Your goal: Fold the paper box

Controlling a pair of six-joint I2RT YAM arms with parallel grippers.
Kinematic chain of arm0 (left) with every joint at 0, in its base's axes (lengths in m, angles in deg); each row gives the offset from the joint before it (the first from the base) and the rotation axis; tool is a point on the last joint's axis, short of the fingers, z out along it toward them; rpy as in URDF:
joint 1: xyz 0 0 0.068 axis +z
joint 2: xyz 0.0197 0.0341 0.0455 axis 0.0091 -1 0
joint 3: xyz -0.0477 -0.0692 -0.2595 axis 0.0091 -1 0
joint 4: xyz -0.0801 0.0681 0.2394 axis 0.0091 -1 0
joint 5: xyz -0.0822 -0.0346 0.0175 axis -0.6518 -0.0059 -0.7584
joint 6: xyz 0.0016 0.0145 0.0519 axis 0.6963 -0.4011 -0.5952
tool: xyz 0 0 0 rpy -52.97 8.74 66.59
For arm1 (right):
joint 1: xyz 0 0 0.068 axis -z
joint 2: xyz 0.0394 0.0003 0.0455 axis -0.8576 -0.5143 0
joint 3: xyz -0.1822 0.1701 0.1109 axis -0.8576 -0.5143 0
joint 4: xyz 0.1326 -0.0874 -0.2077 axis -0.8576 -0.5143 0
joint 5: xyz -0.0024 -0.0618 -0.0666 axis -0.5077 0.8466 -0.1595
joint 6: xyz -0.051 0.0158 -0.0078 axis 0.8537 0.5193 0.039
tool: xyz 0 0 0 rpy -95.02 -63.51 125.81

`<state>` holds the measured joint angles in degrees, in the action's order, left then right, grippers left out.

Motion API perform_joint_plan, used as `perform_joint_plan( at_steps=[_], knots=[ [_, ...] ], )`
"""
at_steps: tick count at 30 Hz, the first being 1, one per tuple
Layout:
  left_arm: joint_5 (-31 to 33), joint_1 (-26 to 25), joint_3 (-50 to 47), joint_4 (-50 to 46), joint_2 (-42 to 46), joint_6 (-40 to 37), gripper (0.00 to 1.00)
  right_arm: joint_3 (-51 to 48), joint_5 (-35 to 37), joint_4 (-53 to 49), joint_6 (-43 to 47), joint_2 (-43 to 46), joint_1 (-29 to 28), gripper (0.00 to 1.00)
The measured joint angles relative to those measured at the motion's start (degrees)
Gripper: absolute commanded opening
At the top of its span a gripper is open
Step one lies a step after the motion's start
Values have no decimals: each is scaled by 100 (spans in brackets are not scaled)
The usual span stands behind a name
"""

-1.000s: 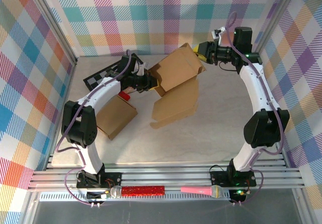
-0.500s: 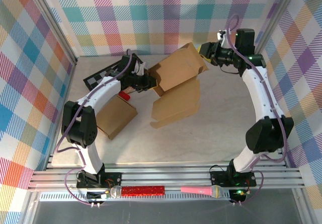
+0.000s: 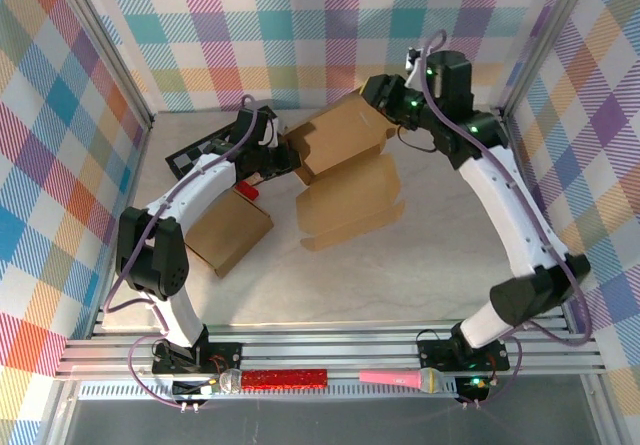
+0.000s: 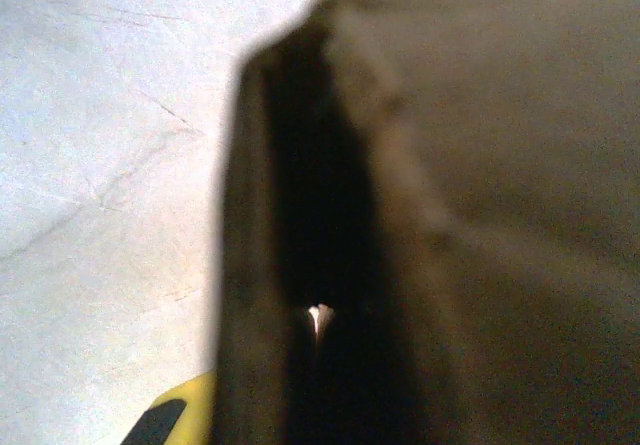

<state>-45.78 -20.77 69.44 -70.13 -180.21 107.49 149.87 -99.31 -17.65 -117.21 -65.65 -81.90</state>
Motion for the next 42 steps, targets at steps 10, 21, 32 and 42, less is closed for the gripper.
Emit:
perform_joint_plan(
  at_steps=[10,21,32,42],
  knots=[
    [304,-144,-83,-17,201,0,0,1204,175,-291,28,-1200,0,29],
    [391,-149,-85,-42,227,-2,0,909,85,-485,28,-1165,-39,30],
    [439,-153,-63,-157,223,-2,0,782,-238,-616,85,-1123,-68,40],
    [-33,-20,-39,-149,221,-2,0,717,-1290,-455,476,-249,1141,49]
  ],
)
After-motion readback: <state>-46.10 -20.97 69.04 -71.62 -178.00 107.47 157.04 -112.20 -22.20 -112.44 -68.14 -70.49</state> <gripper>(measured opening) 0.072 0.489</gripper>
